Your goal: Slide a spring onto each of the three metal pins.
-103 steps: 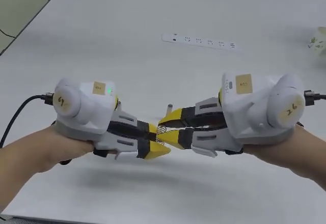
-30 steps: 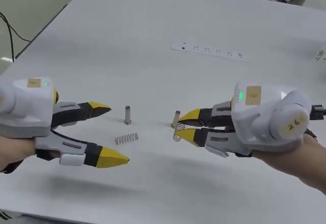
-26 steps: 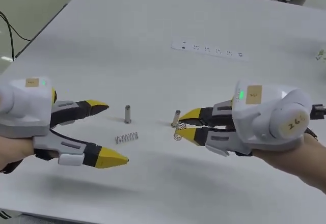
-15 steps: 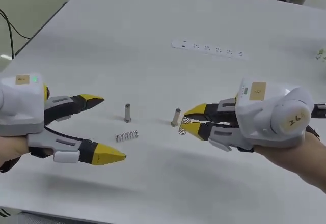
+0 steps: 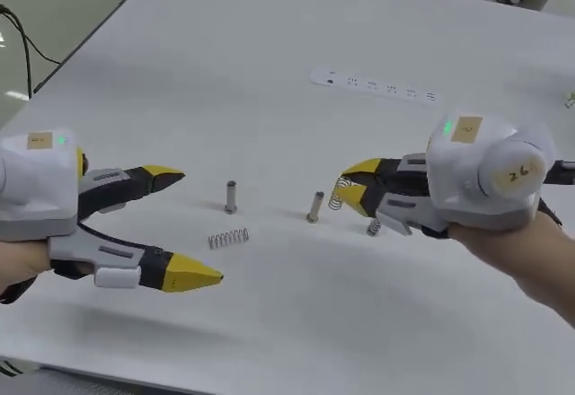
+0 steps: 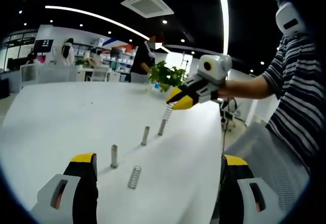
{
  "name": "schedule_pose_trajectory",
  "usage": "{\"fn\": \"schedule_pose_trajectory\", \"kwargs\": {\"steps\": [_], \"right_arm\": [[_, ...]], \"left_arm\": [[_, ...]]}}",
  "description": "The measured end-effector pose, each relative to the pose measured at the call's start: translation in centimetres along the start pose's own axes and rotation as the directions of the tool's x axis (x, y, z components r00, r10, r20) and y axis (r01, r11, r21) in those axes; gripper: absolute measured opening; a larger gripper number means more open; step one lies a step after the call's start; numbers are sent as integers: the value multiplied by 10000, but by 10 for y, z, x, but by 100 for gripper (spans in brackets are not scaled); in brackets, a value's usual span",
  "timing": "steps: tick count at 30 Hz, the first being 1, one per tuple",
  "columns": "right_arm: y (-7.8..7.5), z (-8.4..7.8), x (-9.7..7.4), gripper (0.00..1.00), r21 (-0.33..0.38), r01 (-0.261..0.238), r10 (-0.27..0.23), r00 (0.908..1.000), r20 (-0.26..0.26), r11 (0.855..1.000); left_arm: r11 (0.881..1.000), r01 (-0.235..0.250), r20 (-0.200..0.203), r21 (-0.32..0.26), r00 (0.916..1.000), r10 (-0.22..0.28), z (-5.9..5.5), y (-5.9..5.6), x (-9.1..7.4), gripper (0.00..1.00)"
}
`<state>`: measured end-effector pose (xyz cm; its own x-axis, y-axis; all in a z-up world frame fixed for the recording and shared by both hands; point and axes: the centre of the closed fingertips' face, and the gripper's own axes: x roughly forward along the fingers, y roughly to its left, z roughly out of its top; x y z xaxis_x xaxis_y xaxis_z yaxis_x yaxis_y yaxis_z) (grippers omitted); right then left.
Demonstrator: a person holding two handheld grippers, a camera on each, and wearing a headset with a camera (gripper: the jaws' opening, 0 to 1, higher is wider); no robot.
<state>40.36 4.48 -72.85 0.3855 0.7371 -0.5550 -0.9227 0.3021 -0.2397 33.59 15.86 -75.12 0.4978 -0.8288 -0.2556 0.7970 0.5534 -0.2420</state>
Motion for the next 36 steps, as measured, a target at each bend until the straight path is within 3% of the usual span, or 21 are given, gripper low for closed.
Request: {"fn": "schedule_pose_trajectory", "kwargs": {"steps": [15, 36], "right_arm": [[-23, -1, 20, 8, 875, 431, -436, 9990, 39, 9952], [-19, -9, 36, 8, 796, 110, -88, 9995, -288, 9968]], "left_arm": [[10000, -80, -99, -20, 9999, 79, -5, 1, -2, 97], [9999, -139, -110, -73, 9998, 138, -4, 4, -5, 96]]}}
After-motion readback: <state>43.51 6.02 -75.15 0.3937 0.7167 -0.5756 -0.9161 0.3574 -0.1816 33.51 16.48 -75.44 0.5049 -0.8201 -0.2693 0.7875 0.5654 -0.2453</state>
